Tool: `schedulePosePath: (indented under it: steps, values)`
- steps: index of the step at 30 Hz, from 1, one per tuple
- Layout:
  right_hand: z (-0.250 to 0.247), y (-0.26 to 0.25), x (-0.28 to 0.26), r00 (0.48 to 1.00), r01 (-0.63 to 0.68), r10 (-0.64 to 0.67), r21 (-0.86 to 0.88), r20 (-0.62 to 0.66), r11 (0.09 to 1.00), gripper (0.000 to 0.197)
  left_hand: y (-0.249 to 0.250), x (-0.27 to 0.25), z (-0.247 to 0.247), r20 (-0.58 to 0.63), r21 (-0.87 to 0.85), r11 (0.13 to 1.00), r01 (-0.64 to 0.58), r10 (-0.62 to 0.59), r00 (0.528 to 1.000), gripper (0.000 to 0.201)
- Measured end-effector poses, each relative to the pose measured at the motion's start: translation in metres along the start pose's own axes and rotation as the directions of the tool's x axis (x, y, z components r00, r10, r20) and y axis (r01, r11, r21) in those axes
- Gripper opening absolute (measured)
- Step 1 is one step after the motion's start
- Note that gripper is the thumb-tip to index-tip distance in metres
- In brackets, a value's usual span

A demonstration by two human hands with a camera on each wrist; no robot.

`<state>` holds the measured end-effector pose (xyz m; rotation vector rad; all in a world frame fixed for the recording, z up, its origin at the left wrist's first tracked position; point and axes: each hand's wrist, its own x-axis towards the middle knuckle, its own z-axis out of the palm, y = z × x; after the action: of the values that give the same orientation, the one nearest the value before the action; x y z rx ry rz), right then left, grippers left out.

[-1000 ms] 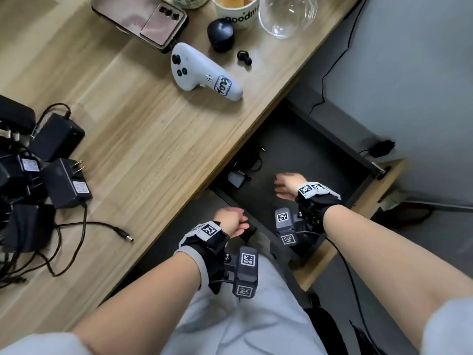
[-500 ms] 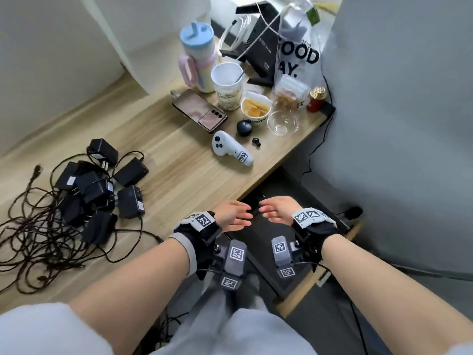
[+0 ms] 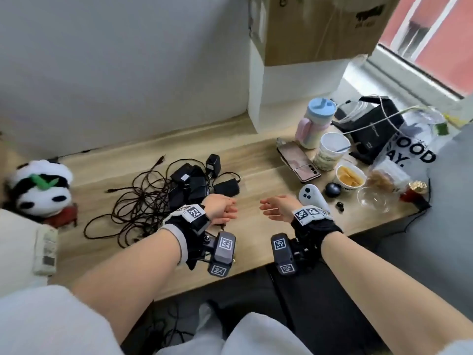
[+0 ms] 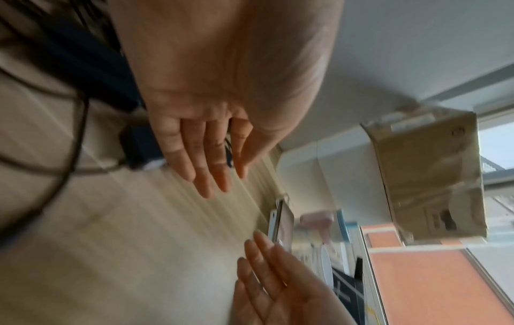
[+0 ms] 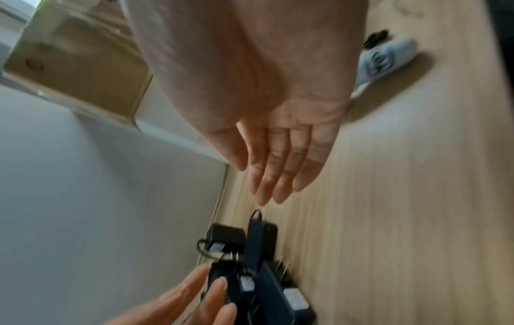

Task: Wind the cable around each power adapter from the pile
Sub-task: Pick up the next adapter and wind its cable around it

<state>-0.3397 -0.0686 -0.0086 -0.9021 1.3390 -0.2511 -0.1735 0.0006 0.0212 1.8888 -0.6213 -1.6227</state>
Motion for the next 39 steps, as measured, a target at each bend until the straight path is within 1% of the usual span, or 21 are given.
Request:
schedulePosePath:
  steps: [3, 6, 7, 9, 12, 16, 18, 20, 22, 23, 25, 26, 28, 29, 31, 32, 33, 35, 37, 39]
  values:
    - [0.047, -0.016, 0.017, 0.999, -0.032, 0.033, -0.088, 0.02, 0.996, 0.021, -0.007, -0.002, -0.054, -0.074, -0.077, 0.997, 0.032, -0.038, 0.997, 0.025]
    - [0.086, -0.025, 0.033, 0.992, -0.085, 0.099, -0.176, 0.073, 0.981, 0.03, -0.017, 0.0, -0.098, -0.13, -0.119, 0.991, 0.055, -0.07, 0.989, 0.031]
    - [0.099, -0.028, 0.037, 0.991, -0.099, 0.115, -0.2, 0.074, 0.975, 0.032, -0.021, 0.001, -0.112, -0.152, -0.132, 0.989, 0.06, -0.08, 0.985, 0.033]
    - [0.12, -0.034, 0.044, 0.991, -0.121, 0.128, -0.188, 0.025, 0.975, 0.031, -0.029, 0.005, -0.136, -0.19, -0.146, 0.987, 0.069, -0.096, 0.977, 0.033]
    - [0.141, -0.042, 0.058, 0.995, -0.089, 0.081, -0.153, -0.063, 0.984, 0.02, -0.037, 0.01, -0.161, -0.194, -0.167, 0.981, 0.095, -0.127, 0.973, 0.033]
    - [0.15, -0.061, 0.08, 0.98, -0.011, -0.013, -0.12, -0.198, 0.993, 0.022, -0.04, 0.017, -0.179, -0.167, -0.188, 0.974, 0.127, -0.159, 0.973, 0.034]
    - [0.153, -0.072, 0.087, 0.977, 0.003, -0.026, -0.106, -0.213, 0.994, 0.013, -0.039, 0.02, -0.183, -0.157, -0.202, 0.969, 0.139, -0.172, 0.972, 0.033]
    - [0.154, -0.084, 0.095, 0.974, 0.015, -0.039, -0.109, -0.223, 0.994, 0.023, -0.036, 0.023, -0.185, -0.145, -0.219, 0.965, 0.141, -0.175, 0.974, 0.034]
    - [0.156, -0.096, 0.101, 0.98, 0.005, -0.018, -0.065, -0.196, 0.998, 0.019, -0.031, 0.028, -0.186, -0.135, -0.231, 0.963, 0.136, -0.17, 0.976, 0.034]
    - [0.157, -0.1, 0.105, 0.986, -0.017, 0.007, -0.058, -0.166, 0.998, 0.02, -0.029, 0.031, -0.186, -0.134, -0.236, 0.963, 0.132, -0.167, 0.977, 0.034]
    - [0.161, -0.107, 0.11, 0.996, -0.052, 0.047, -0.074, -0.074, 0.996, 0.028, -0.027, 0.035, -0.187, -0.141, -0.249, 0.96, 0.129, -0.168, 0.976, 0.033]
    - [0.163, -0.108, 0.111, 0.997, -0.058, 0.054, -0.08, -0.05, 0.995, 0.025, -0.026, 0.037, -0.188, -0.146, -0.257, 0.957, 0.131, -0.173, 0.974, 0.033]
    - [0.168, -0.108, 0.115, 0.993, -0.094, 0.09, -0.047, -0.073, 0.994, 0.01, -0.024, 0.038, -0.188, -0.146, -0.269, 0.954, 0.136, -0.18, 0.973, 0.032]
    - [0.169, -0.109, 0.116, 0.989, -0.107, 0.1, -0.059, -0.106, 0.993, 0.01, -0.023, 0.038, -0.189, -0.142, -0.272, 0.952, 0.137, -0.181, 0.973, 0.033]
    - [0.166, -0.108, 0.123, 0.984, -0.081, 0.061, -0.117, -0.167, 0.99, 0.017, -0.022, 0.041, -0.189, -0.137, -0.278, 0.95, 0.141, -0.184, 0.973, 0.033]
    - [0.164, -0.108, 0.125, 0.983, -0.051, 0.021, -0.164, -0.184, 0.985, 0.026, -0.021, 0.043, -0.19, -0.139, -0.281, 0.949, 0.143, -0.188, 0.972, 0.032]
    - [0.162, -0.109, 0.123, 0.982, -0.021, -0.023, -0.231, -0.187, 0.973, 0.034, -0.019, 0.043, -0.19, -0.142, -0.282, 0.949, 0.142, -0.188, 0.972, 0.032]
    - [0.16, -0.112, 0.116, 0.959, 0.057, -0.155, -0.376, -0.237, 0.925, 0.04, -0.016, 0.045, -0.19, -0.145, -0.279, 0.952, 0.127, -0.173, 0.974, 0.033]
    - [0.159, -0.114, 0.111, 0.916, 0.168, -0.289, -0.388, -0.278, 0.906, 0.041, -0.01, 0.048, -0.189, -0.144, -0.281, 0.954, 0.103, -0.148, 0.978, 0.032]
    - [0.159, -0.121, 0.105, 0.883, 0.299, -0.395, -0.342, -0.255, 0.891, 0.042, 0.0, 0.048, -0.188, -0.143, -0.278, 0.958, 0.074, -0.117, 0.983, 0.031]
